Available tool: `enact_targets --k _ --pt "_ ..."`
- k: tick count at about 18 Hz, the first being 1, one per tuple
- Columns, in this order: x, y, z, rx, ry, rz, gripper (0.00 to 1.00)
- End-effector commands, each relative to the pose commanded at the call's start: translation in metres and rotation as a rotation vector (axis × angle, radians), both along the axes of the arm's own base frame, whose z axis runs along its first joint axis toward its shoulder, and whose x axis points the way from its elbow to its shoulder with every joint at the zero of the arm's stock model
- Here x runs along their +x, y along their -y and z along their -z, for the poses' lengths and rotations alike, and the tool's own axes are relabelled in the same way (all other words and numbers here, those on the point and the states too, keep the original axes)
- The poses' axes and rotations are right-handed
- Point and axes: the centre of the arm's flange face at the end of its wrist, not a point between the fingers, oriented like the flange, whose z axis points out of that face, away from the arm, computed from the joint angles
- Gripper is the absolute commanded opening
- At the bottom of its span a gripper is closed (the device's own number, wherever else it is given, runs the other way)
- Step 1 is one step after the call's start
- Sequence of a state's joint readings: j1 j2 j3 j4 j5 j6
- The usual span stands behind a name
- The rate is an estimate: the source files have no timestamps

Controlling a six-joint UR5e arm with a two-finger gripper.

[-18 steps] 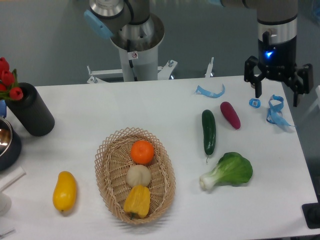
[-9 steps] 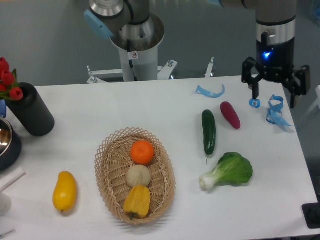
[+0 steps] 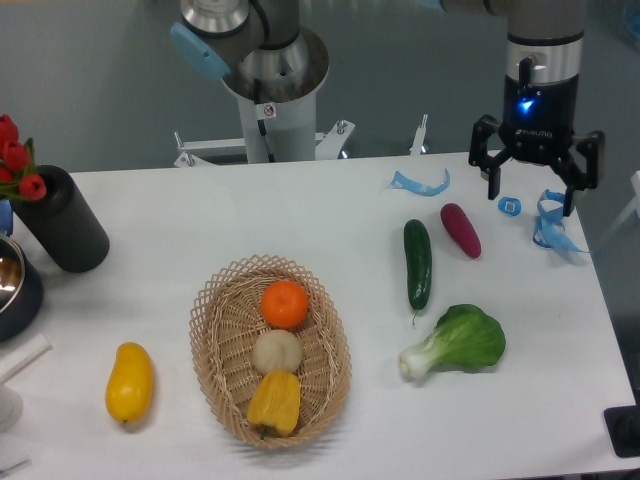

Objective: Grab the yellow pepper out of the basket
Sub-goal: 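Move the open gripper over the basket toward the yellow bell pepper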

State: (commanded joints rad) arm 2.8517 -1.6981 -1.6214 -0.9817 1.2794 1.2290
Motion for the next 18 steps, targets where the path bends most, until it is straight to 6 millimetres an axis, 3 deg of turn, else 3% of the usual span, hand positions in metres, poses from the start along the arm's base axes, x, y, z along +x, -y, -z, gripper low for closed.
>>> enact_targets --k 3,7,9,14,16,18 --pt "0.02 -0.027 0.015 0.008 0.057 -0.009 1.0" --pt "0.035 -0.05 0.031 0.022 0.124 -0.058 1.0" --pt "0.036 -0.054 0.039 0.029 0.159 -0.104 1.0" --pt "0.053 -0.1 0.073 0.058 0.275 -0.123 1.0" --pt "0.059 -0.122 0.078 0.125 0.292 -0.096 1.0" --pt "0.058 -0.13 0.093 0.117 0.311 -0.091 1.0"
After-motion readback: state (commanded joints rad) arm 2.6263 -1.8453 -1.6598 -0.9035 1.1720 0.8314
